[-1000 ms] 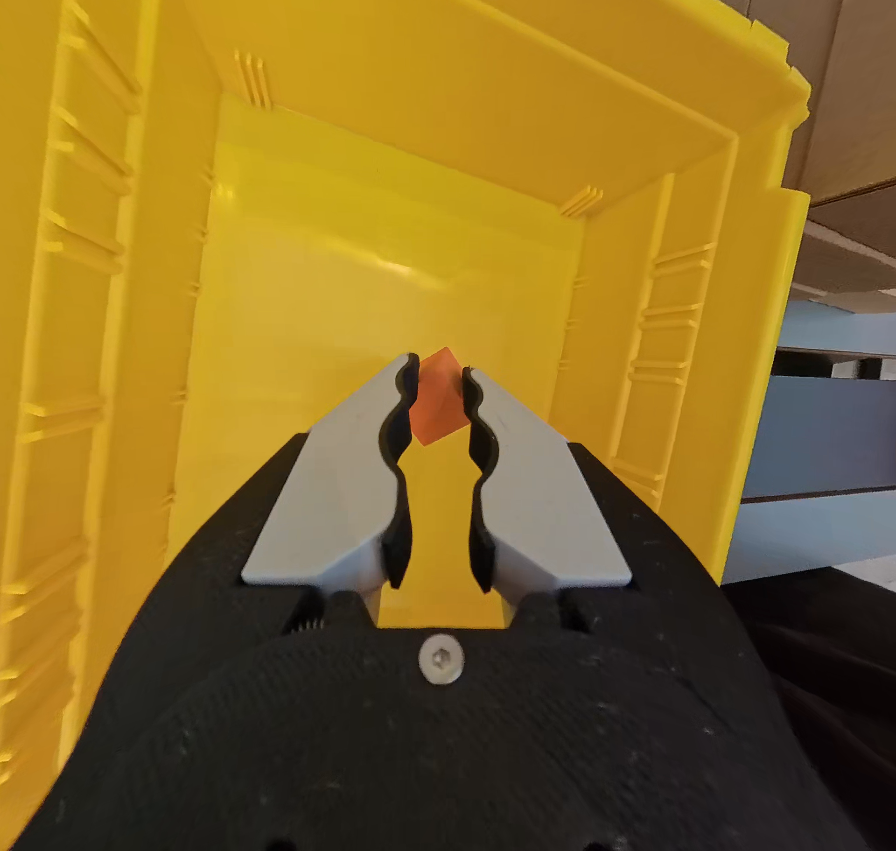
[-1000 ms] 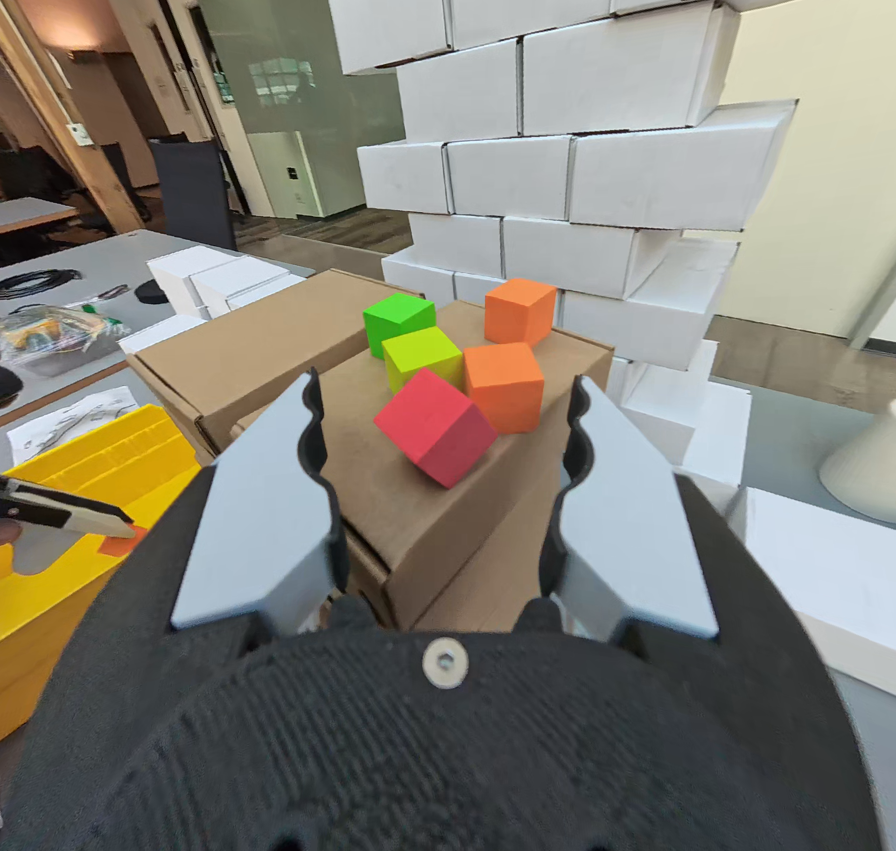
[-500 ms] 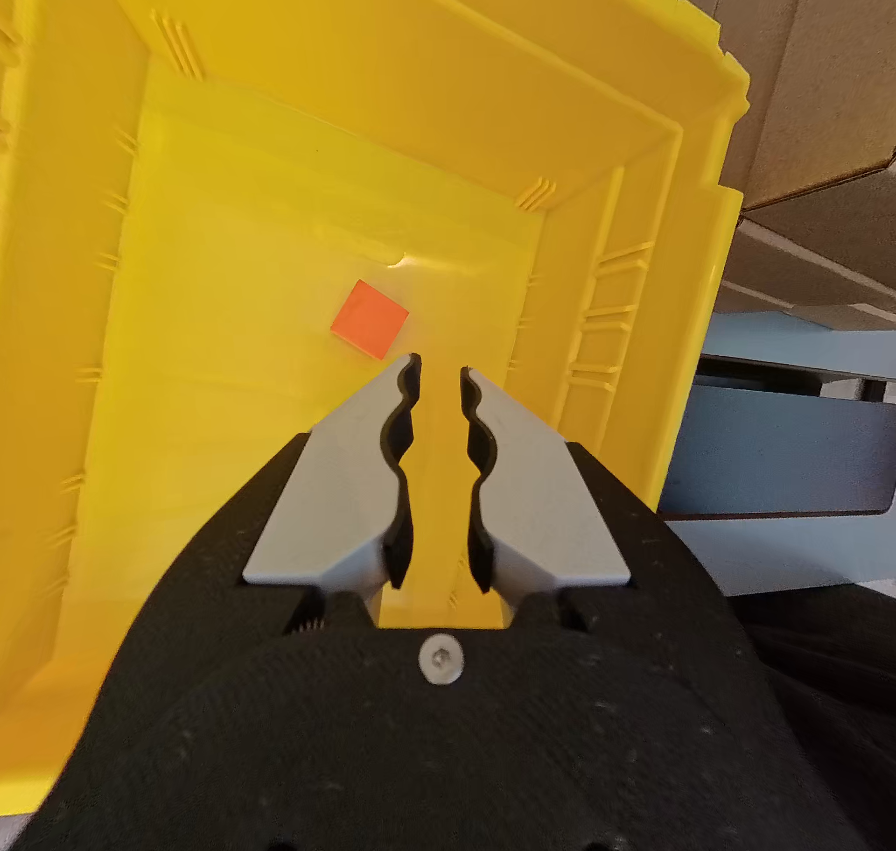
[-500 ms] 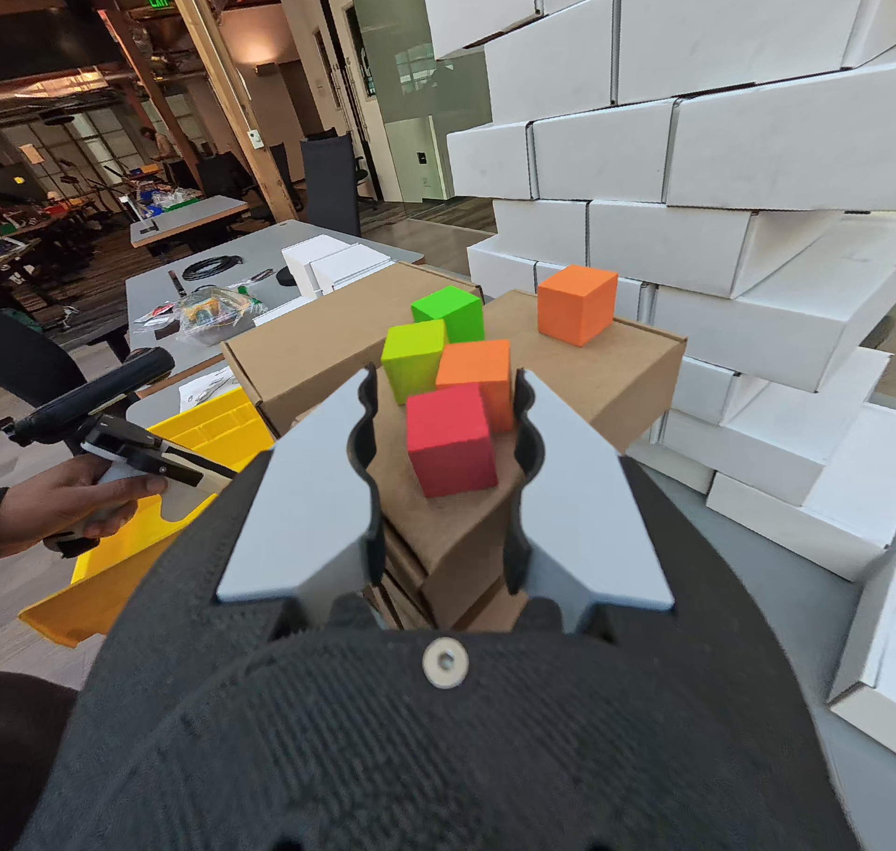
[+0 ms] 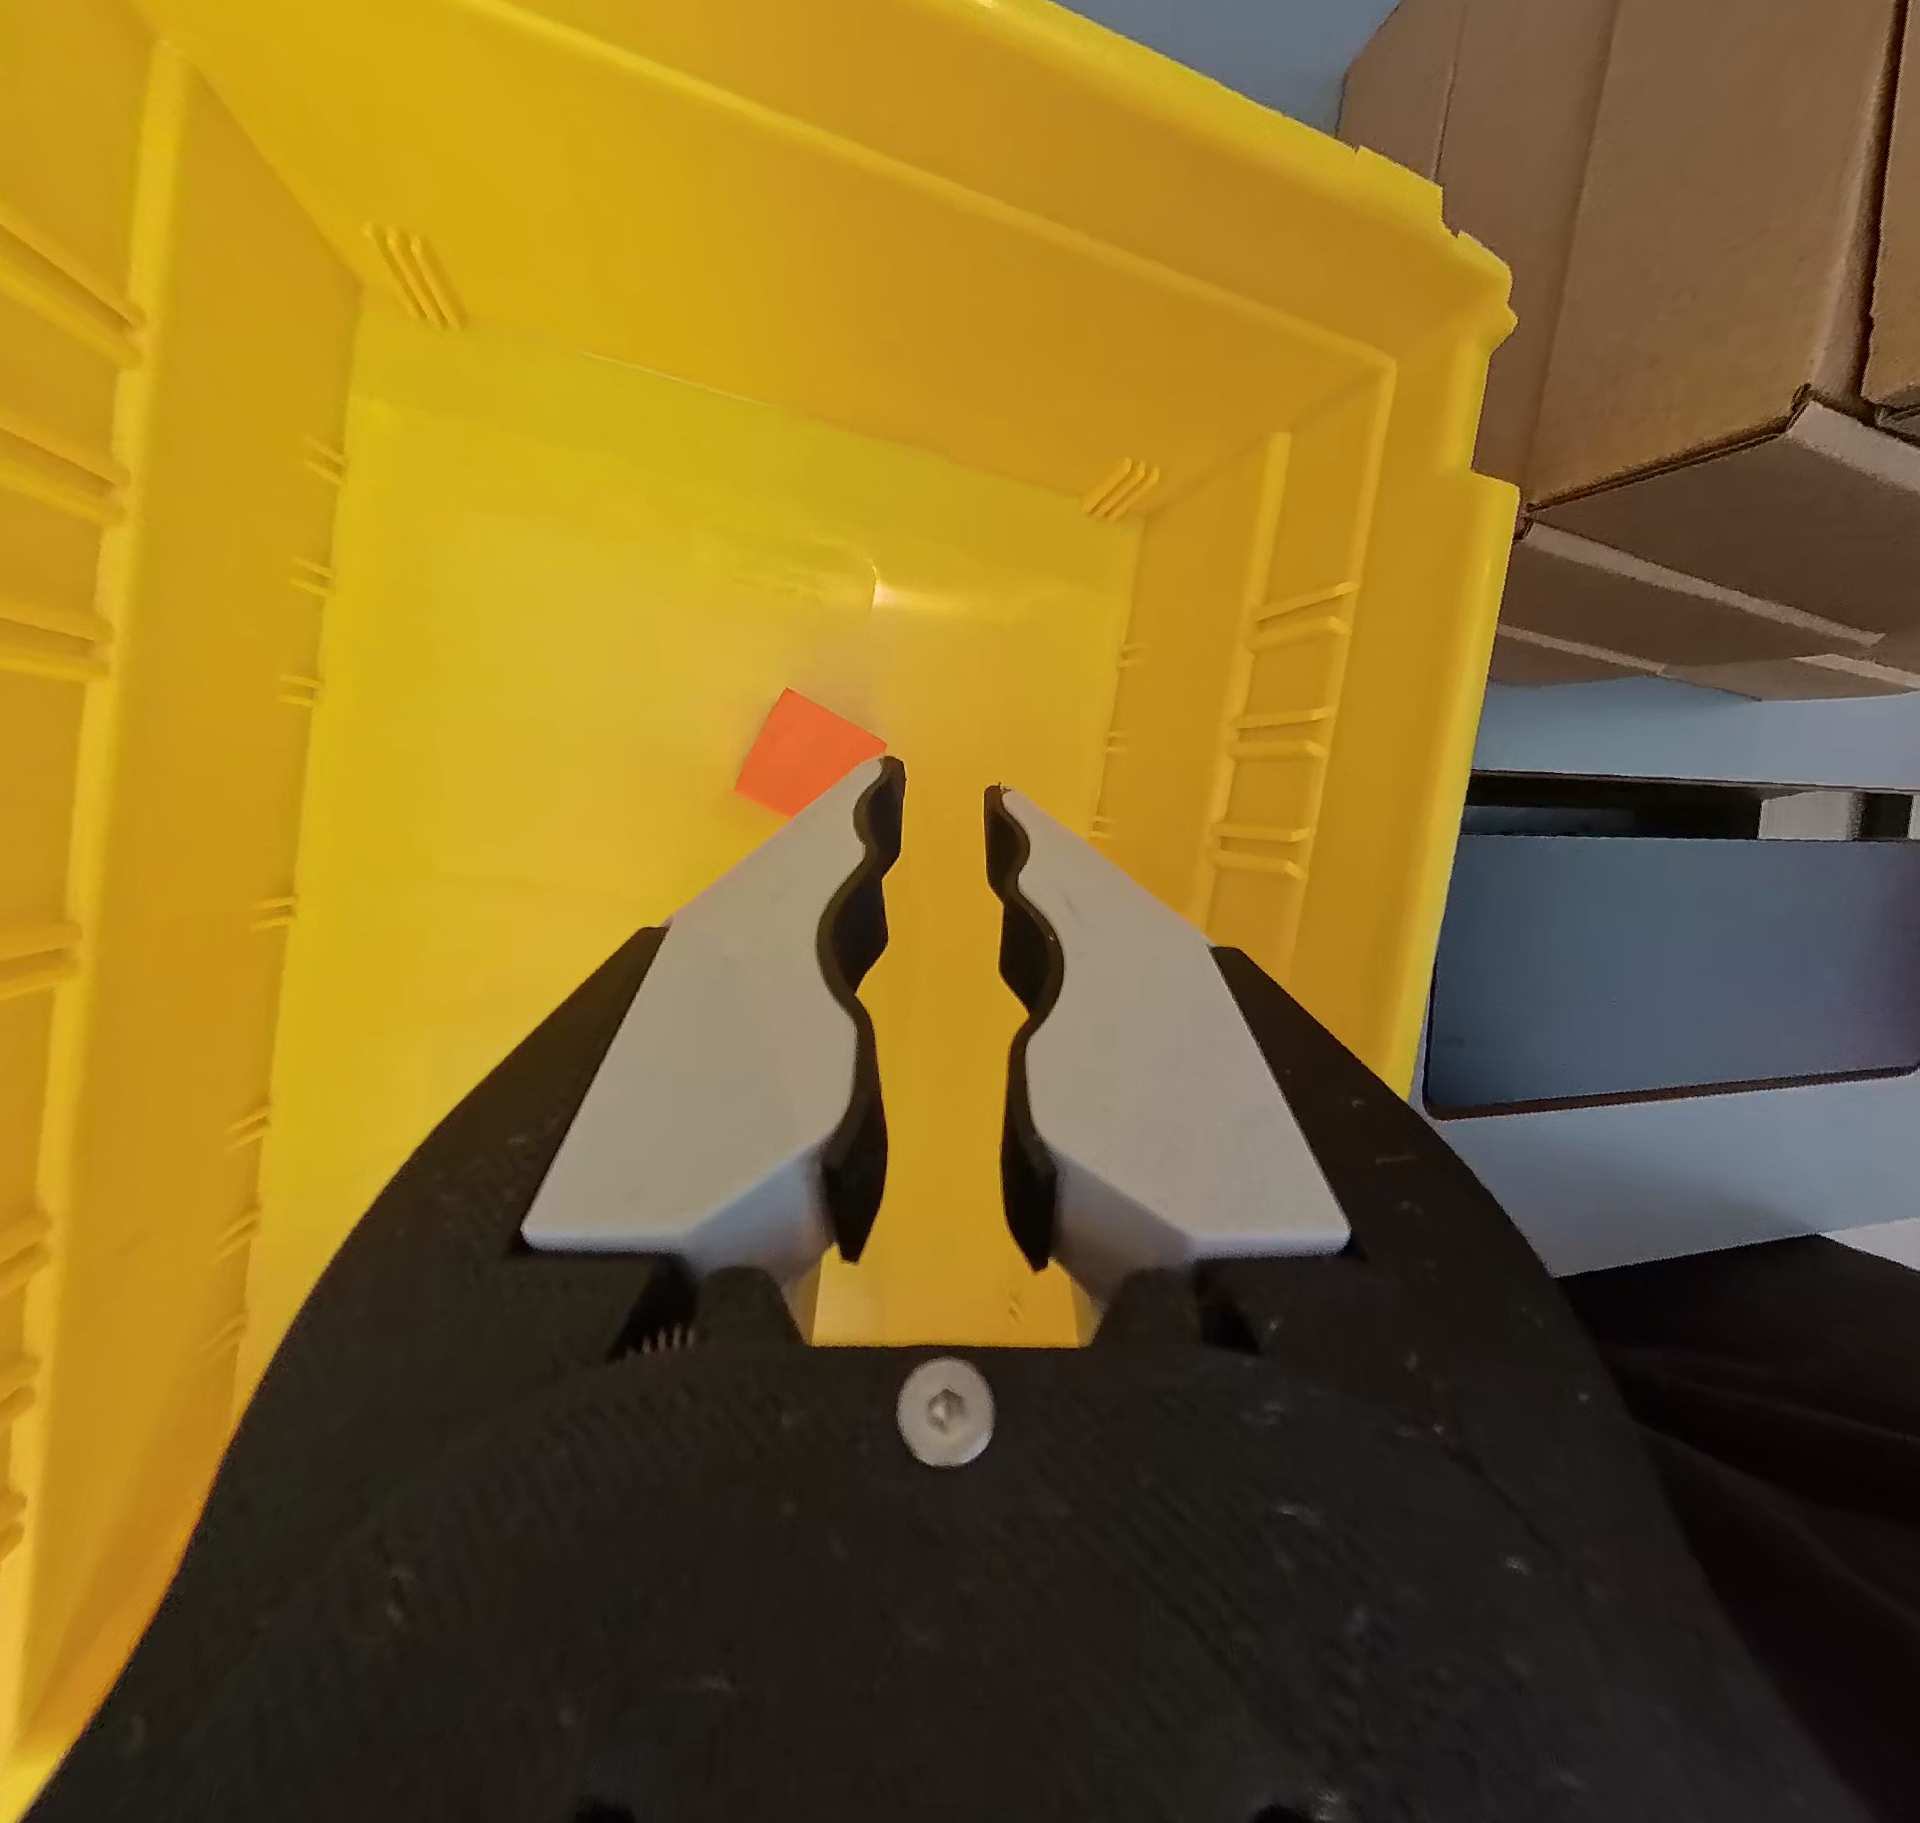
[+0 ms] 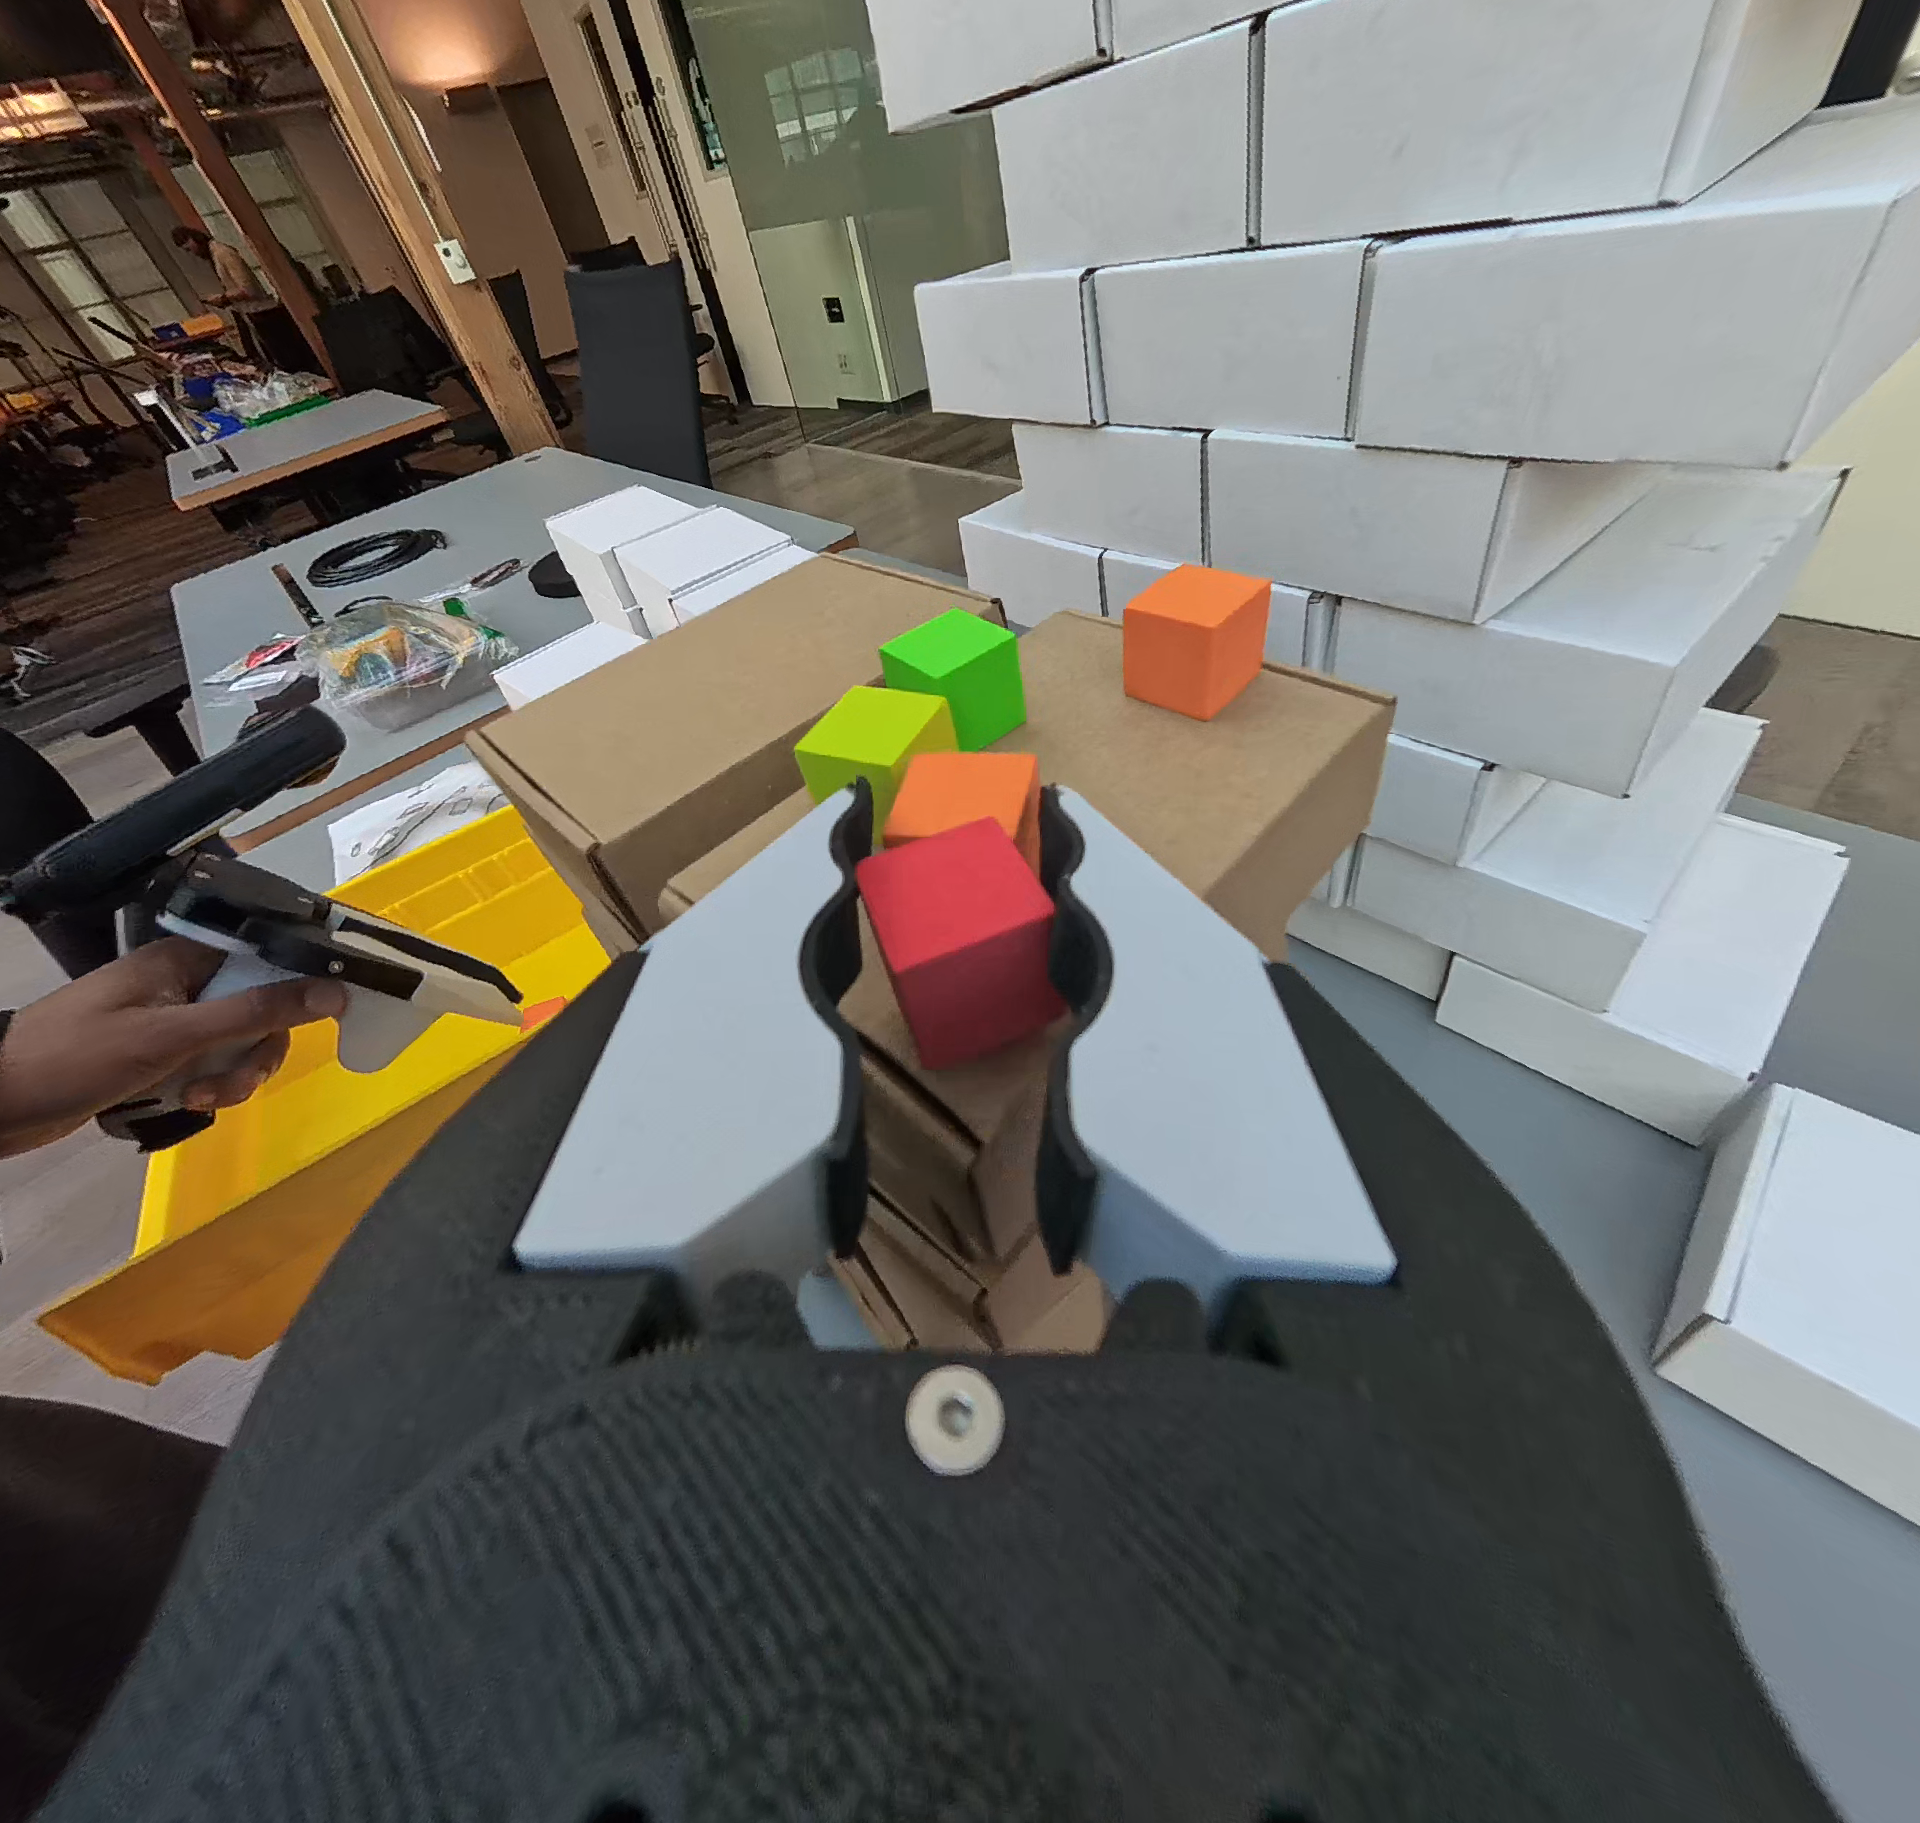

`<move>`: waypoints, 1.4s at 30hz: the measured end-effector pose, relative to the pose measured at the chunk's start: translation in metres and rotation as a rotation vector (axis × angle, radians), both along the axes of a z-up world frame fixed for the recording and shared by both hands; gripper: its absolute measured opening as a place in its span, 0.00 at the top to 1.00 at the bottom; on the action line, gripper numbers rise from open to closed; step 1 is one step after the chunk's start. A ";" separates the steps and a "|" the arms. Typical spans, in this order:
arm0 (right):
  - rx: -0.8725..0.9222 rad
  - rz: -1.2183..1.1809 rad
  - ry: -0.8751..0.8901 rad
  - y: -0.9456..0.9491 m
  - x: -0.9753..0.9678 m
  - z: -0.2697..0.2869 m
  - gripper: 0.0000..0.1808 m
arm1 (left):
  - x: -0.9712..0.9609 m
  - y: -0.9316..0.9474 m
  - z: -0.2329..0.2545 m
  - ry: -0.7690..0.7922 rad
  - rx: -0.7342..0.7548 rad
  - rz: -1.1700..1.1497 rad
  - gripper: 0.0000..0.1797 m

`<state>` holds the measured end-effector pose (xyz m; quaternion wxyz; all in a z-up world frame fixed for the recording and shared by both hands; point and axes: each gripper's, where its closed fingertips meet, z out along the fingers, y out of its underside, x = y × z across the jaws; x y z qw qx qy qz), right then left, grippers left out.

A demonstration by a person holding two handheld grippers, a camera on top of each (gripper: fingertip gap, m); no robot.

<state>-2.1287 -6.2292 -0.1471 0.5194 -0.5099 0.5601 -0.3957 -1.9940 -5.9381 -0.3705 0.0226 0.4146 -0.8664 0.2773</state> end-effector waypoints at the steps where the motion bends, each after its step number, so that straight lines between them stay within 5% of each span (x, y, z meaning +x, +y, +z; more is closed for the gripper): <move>1: -0.005 -0.011 -0.003 -0.001 -0.003 0.004 0.83 | 0.002 0.002 0.001 -0.003 -0.002 0.000 0.93; 12: -0.064 0.214 -0.014 0.120 0.020 0.059 0.83 | 0.022 0.040 0.017 -0.046 -0.043 0.043 0.93; 22: -0.274 0.532 0.335 0.288 0.106 -0.063 0.83 | 0.027 0.092 0.045 -0.086 -0.119 0.043 0.91; 27: -0.261 0.503 0.434 0.297 0.125 -0.077 0.57 | 0.020 0.111 0.053 -0.098 -0.140 0.025 0.91; 34: -0.309 0.297 0.261 0.241 0.106 0.002 0.62 | 0.029 0.100 0.051 -0.083 -0.191 0.013 0.90; 42: -0.313 -0.380 0.214 0.026 0.026 0.049 0.69 | 0.021 0.059 0.052 -0.073 -0.207 -0.078 0.90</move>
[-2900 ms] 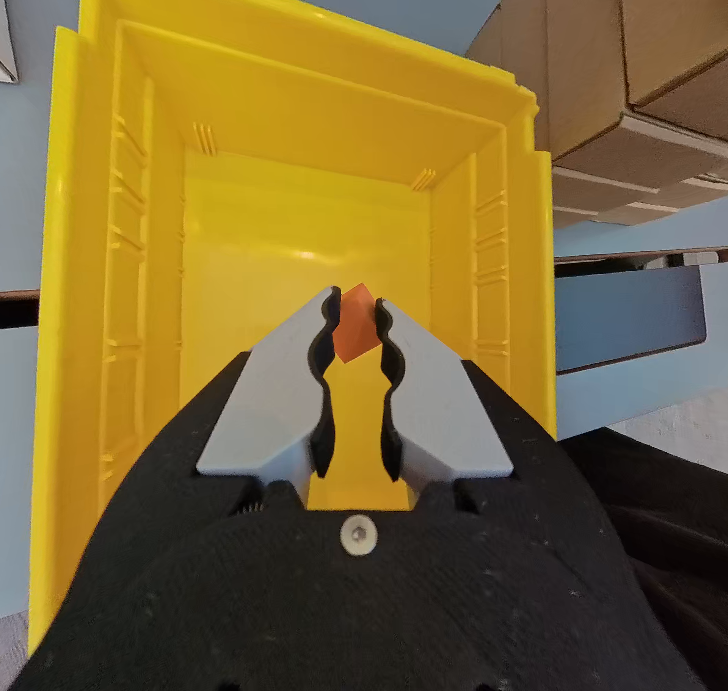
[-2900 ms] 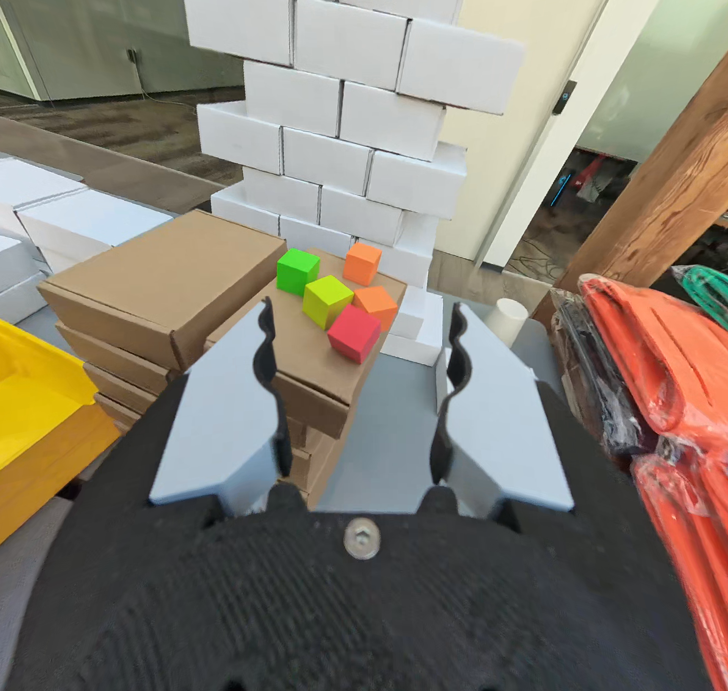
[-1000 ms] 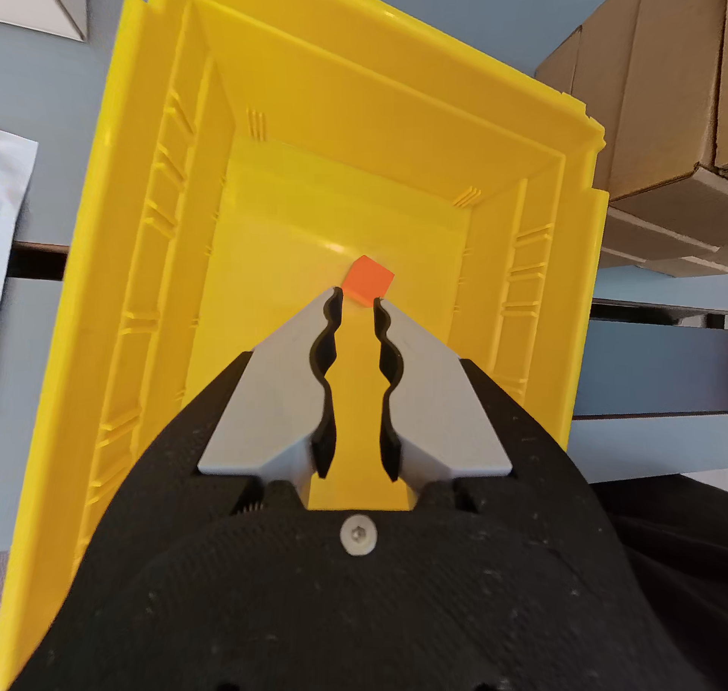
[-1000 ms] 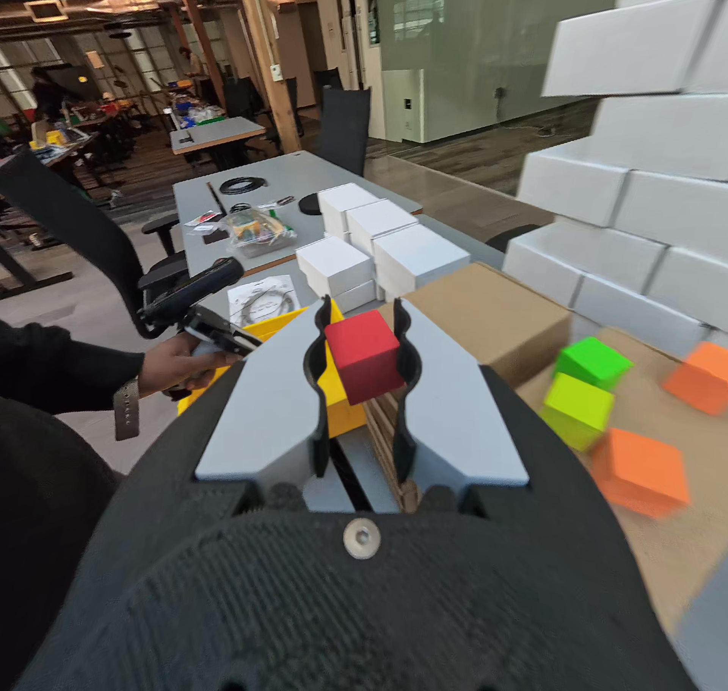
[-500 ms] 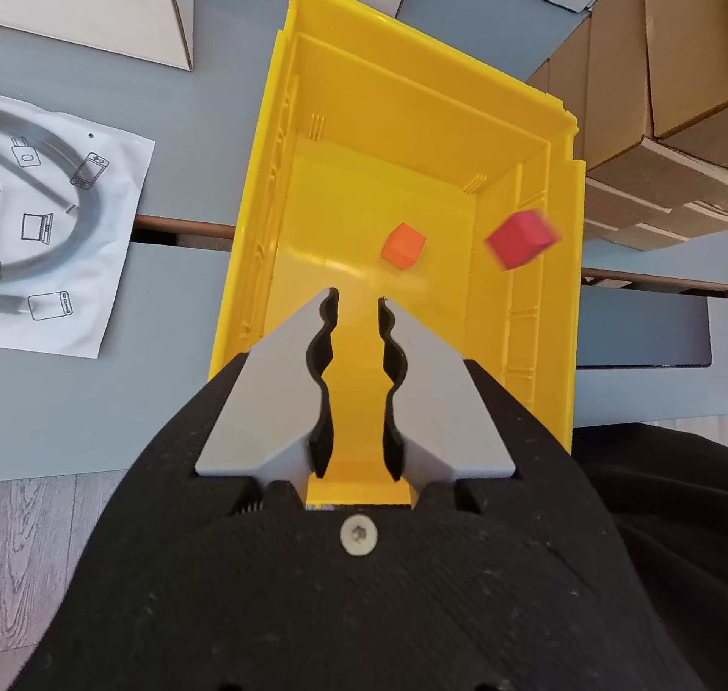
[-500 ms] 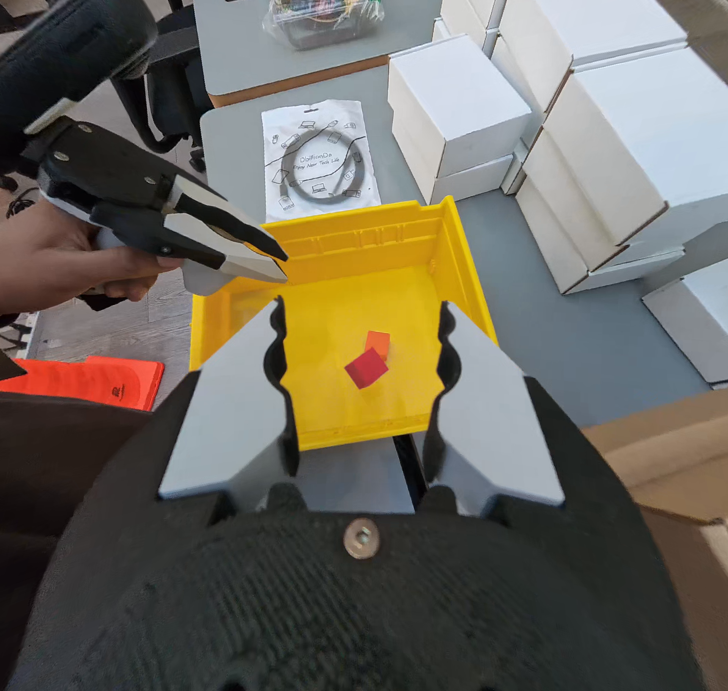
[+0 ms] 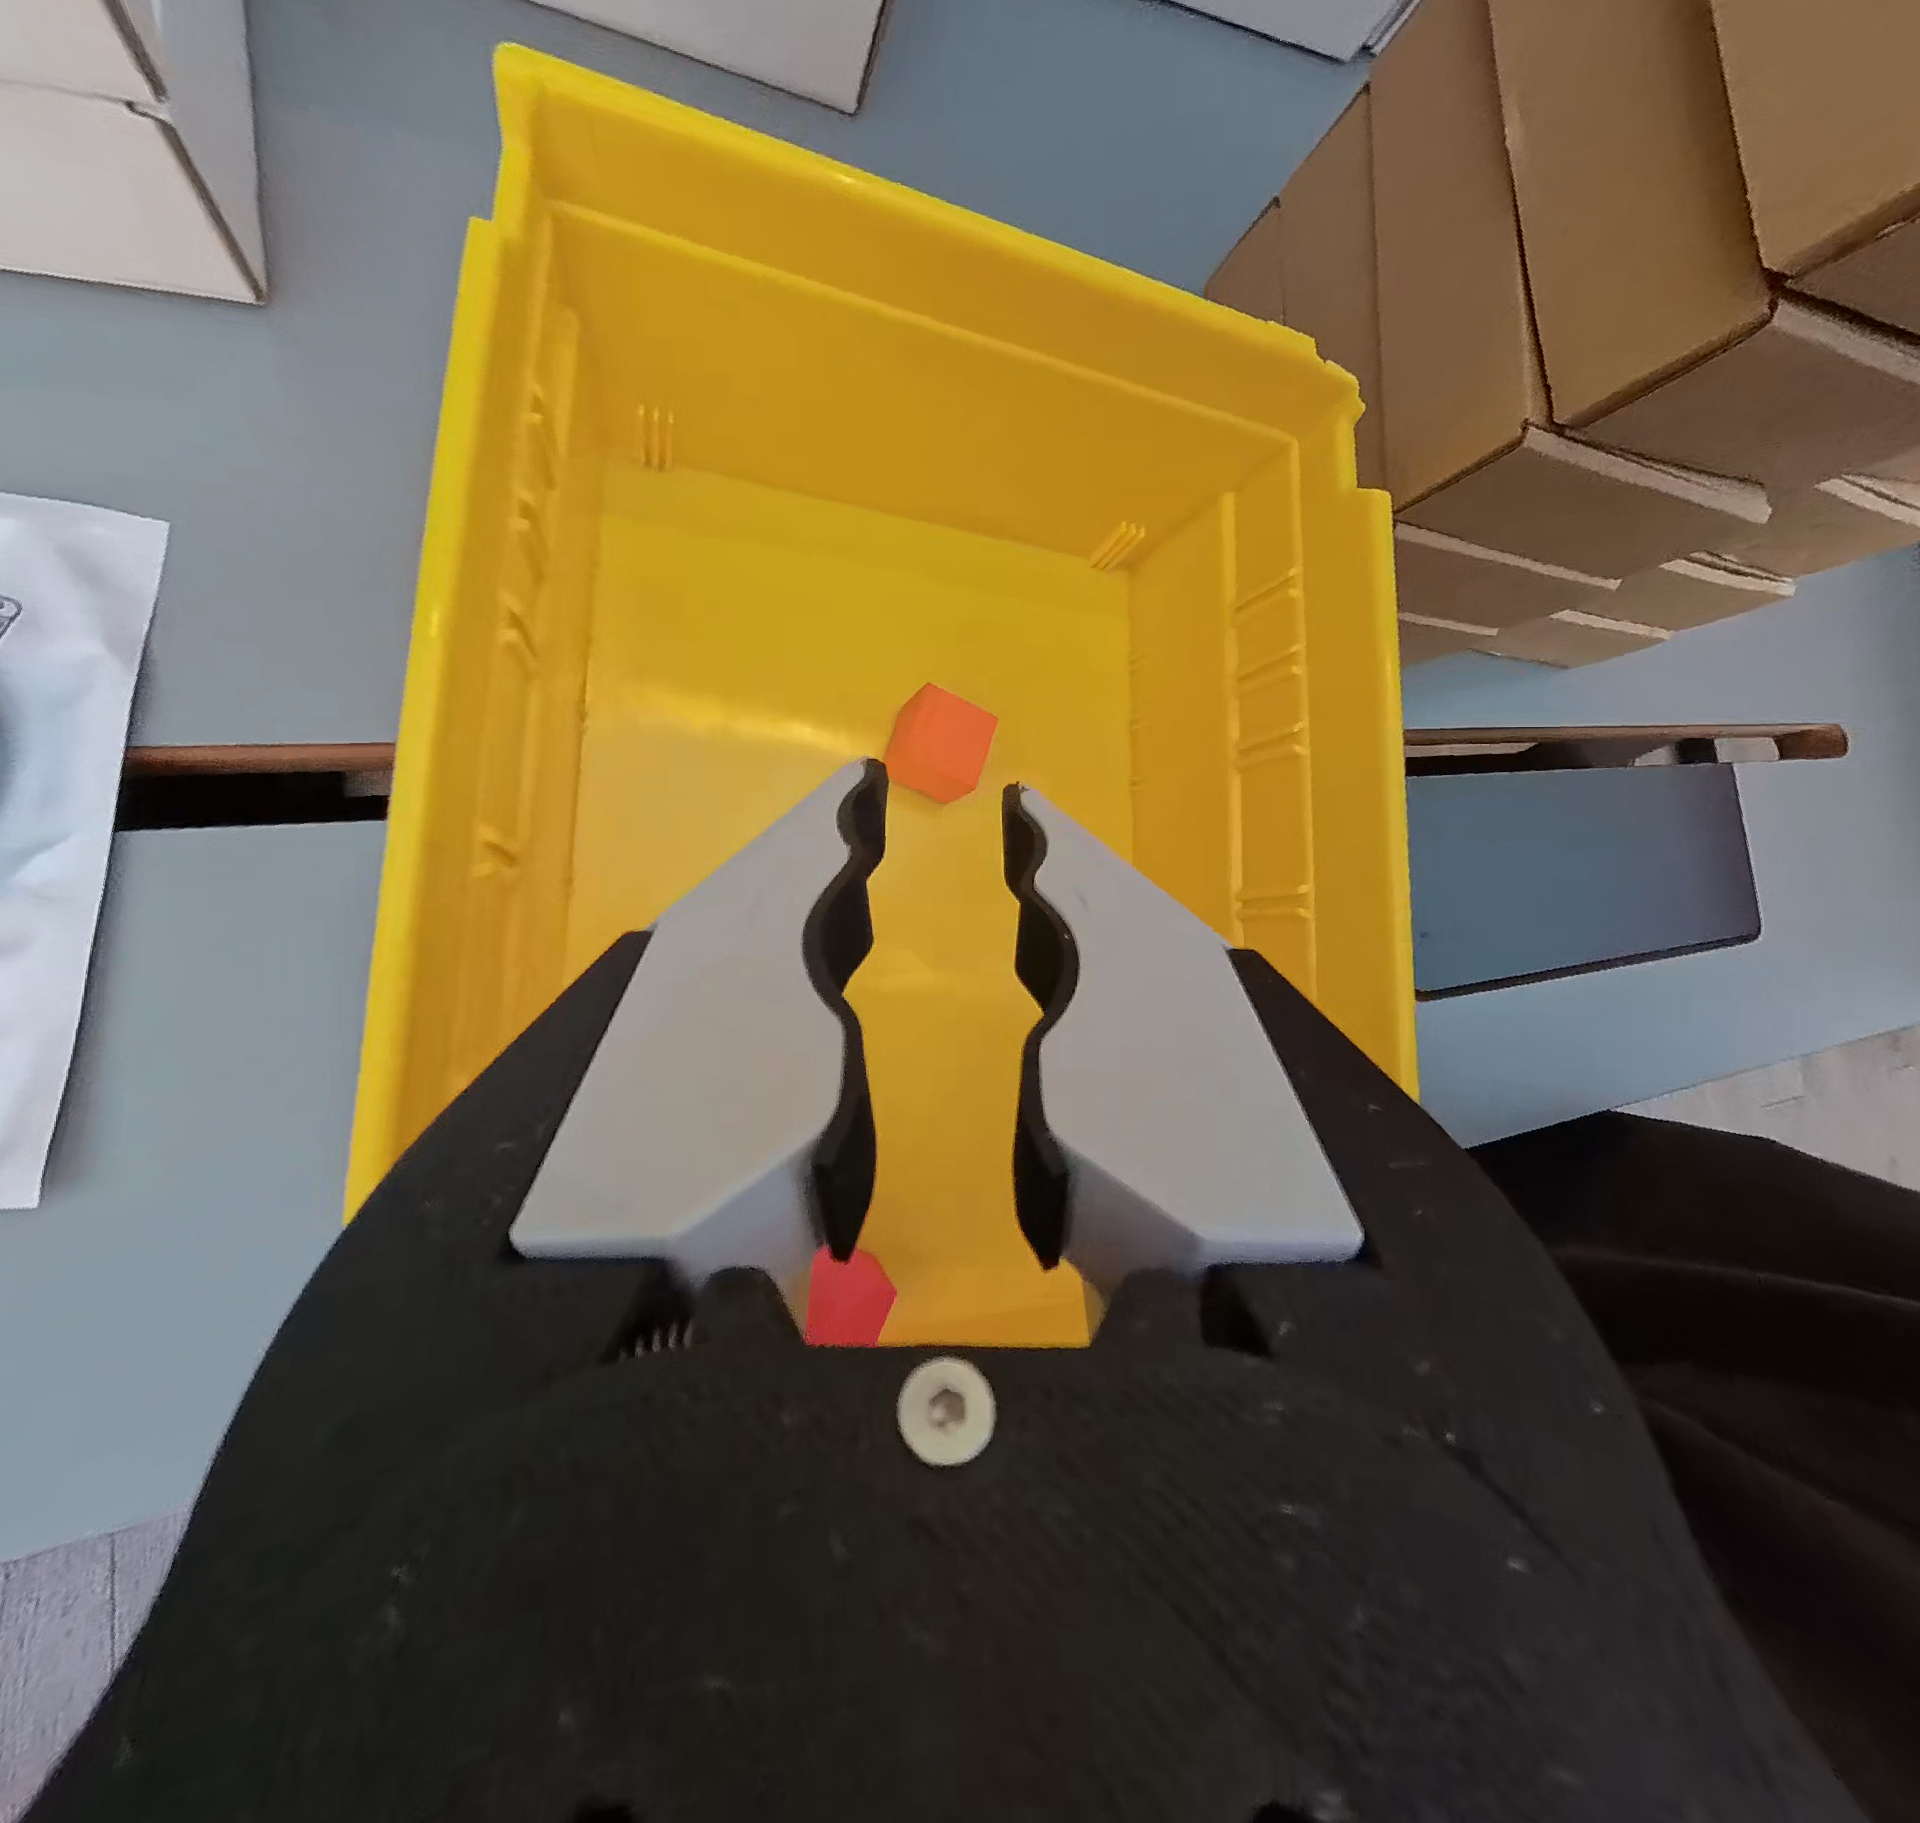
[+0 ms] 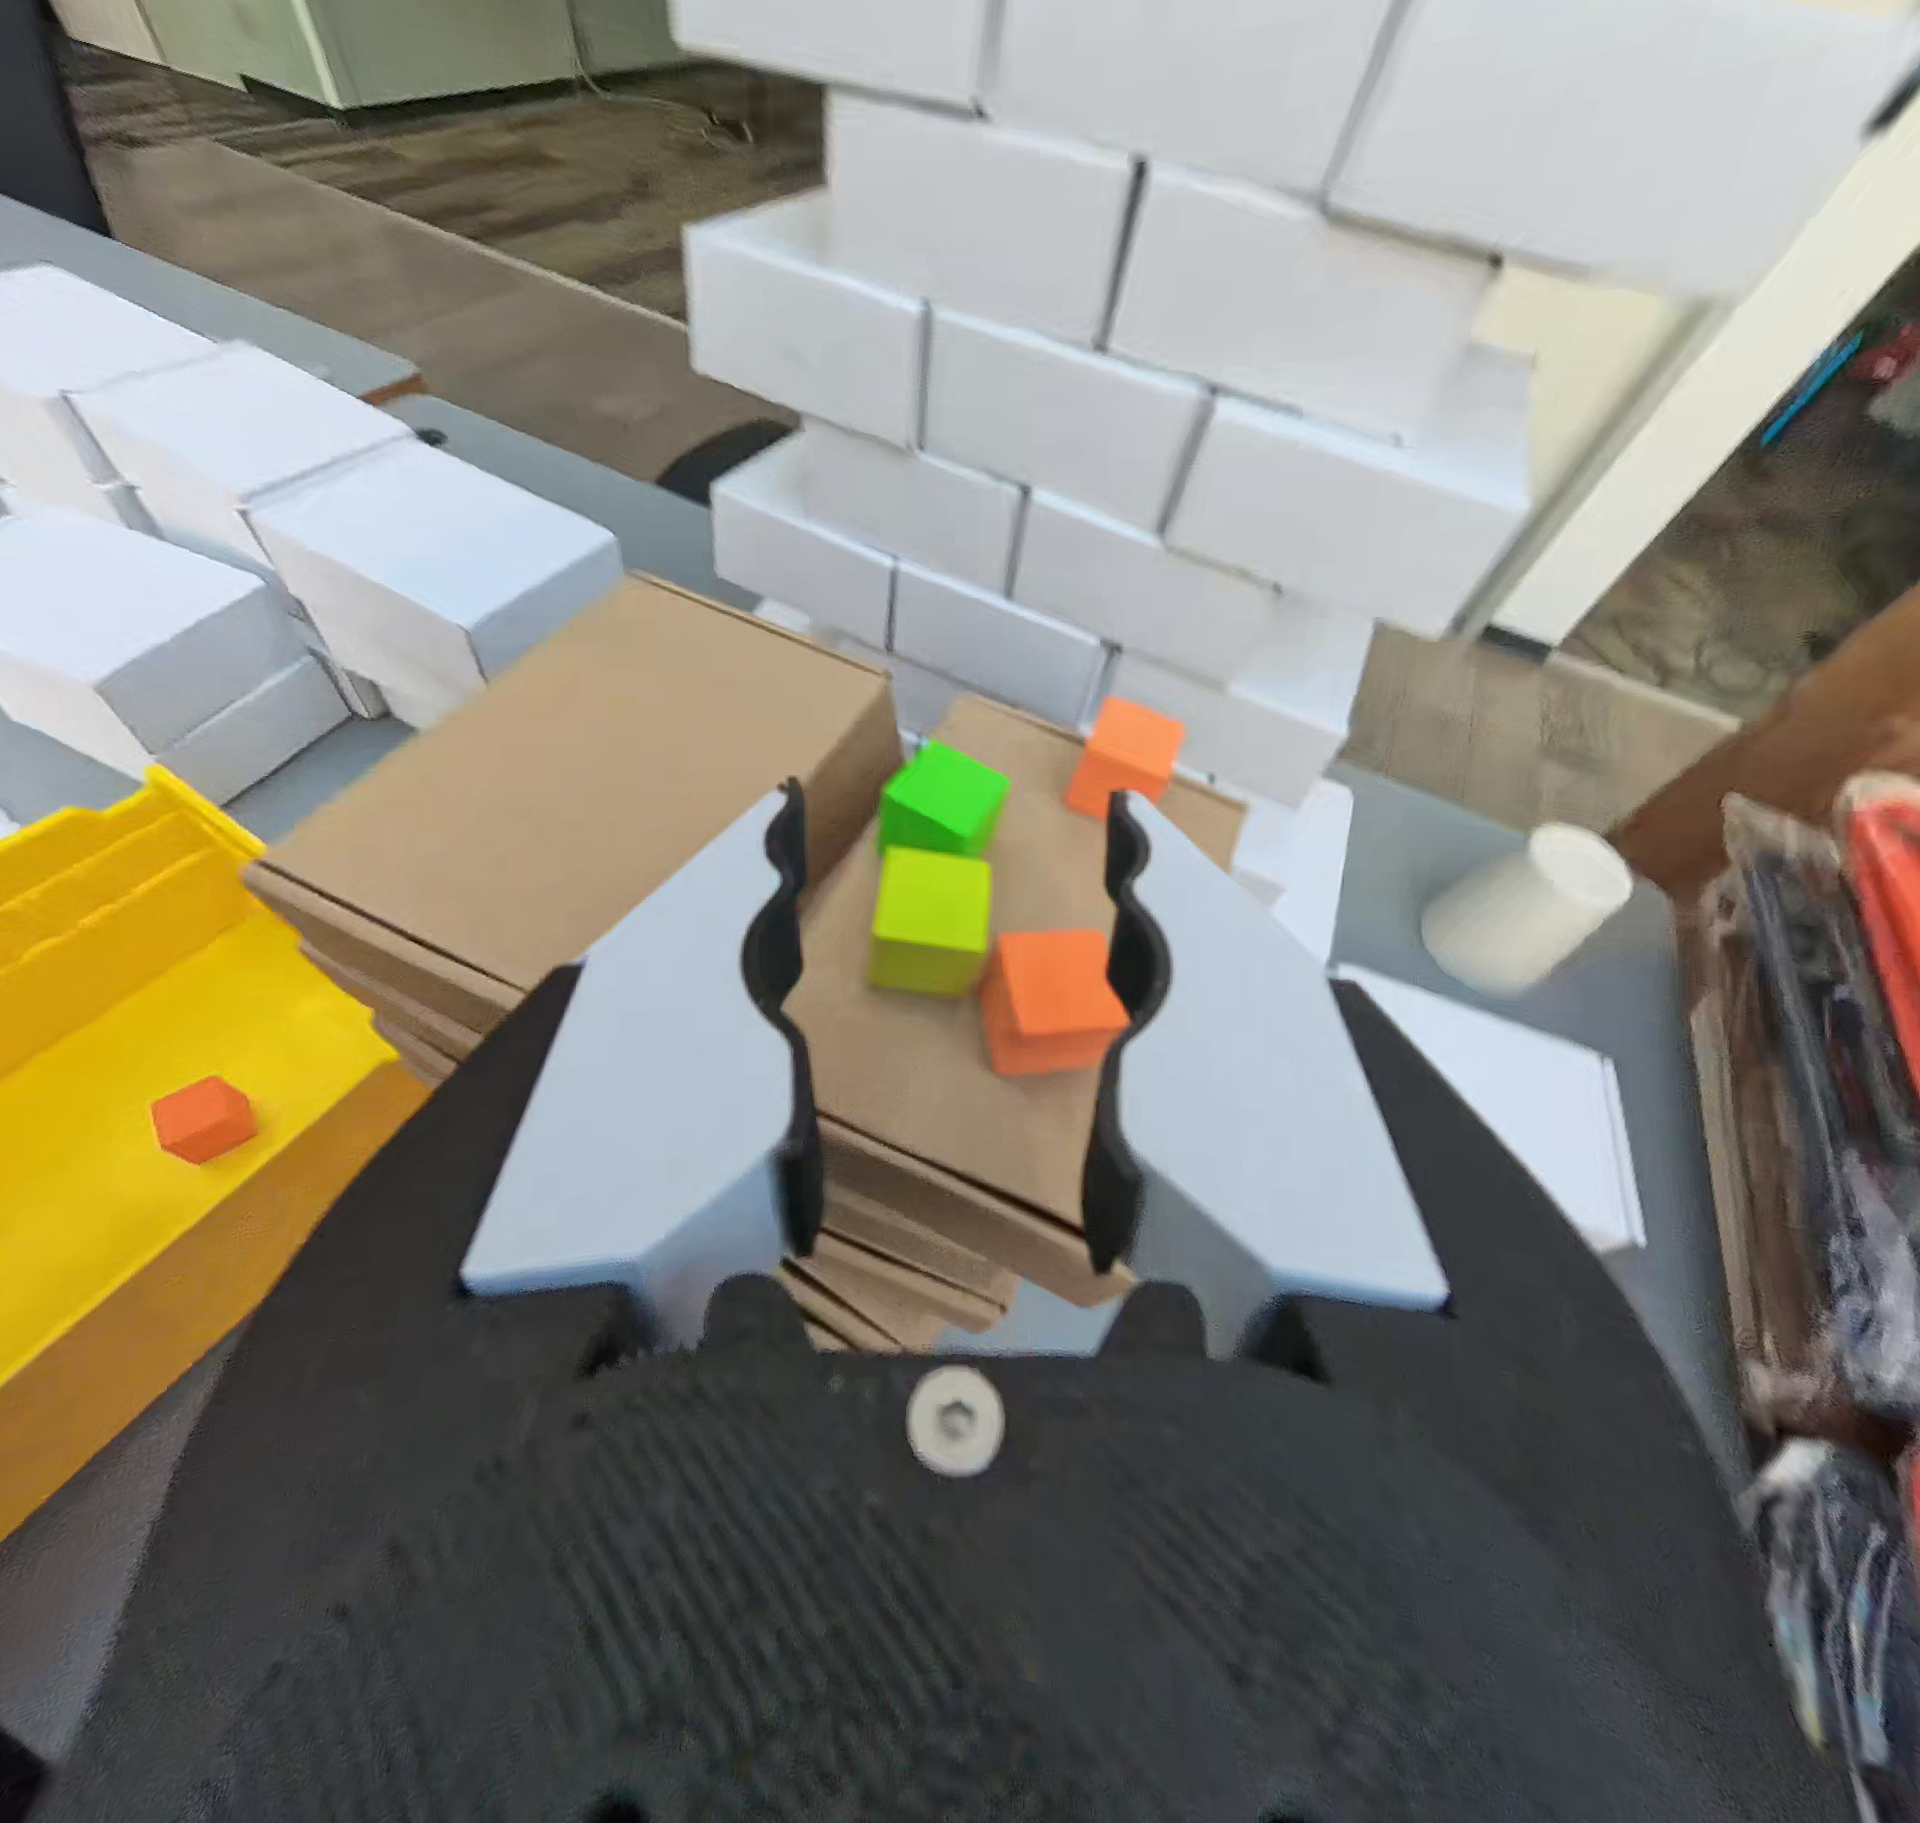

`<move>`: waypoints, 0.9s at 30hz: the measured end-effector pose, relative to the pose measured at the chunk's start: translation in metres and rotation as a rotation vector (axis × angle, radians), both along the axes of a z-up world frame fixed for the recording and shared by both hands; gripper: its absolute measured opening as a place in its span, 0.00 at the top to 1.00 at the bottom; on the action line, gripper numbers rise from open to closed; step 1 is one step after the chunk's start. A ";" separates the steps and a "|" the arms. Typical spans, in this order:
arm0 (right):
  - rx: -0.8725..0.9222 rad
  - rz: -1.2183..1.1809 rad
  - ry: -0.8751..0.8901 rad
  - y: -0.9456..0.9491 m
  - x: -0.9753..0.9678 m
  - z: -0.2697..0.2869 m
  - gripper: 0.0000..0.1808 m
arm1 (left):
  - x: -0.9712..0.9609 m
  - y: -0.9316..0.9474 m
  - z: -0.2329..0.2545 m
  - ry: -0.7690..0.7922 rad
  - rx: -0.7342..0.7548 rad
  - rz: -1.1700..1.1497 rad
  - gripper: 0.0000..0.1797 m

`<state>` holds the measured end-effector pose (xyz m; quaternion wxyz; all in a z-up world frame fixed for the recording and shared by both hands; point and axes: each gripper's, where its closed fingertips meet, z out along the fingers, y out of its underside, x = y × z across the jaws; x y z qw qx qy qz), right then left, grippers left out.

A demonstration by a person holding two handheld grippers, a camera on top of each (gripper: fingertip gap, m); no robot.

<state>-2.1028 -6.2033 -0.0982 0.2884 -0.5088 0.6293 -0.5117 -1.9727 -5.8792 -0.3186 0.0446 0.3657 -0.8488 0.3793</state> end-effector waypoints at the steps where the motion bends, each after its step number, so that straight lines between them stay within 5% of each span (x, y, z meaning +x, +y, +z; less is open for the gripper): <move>1: 0.058 -0.037 0.035 -0.017 -0.008 -0.014 0.66 | -0.002 -0.005 0.001 -0.003 0.001 -0.012 0.90; 6: 0.302 -0.058 0.057 -0.033 -0.011 -0.049 0.61 | -0.010 -0.024 0.009 -0.035 0.017 -0.063 0.89; 14: 0.341 -0.053 0.035 -0.022 -0.006 -0.049 0.58 | -0.028 -0.024 0.007 -0.031 0.044 -0.067 0.89; 27: 0.274 -0.038 0.115 -0.022 -0.008 -0.054 0.78 | -0.027 -0.017 0.004 -0.016 0.031 -0.046 0.89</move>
